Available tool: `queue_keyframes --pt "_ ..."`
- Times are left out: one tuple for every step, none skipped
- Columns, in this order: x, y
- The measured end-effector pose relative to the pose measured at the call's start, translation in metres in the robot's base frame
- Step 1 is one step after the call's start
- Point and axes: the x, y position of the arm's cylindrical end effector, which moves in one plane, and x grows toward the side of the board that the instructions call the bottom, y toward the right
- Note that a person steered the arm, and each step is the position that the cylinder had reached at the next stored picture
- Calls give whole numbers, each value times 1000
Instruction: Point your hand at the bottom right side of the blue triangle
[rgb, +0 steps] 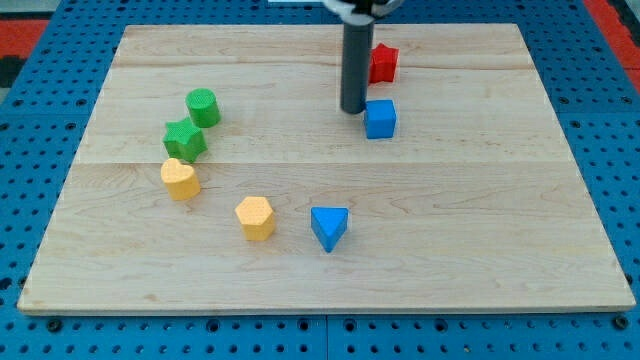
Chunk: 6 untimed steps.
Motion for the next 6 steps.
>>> queue_keyframes --pt "44 -2" --pt "81 -14" --pt "110 35" --pt "159 69" --pt "221 34" --pt "208 -27"
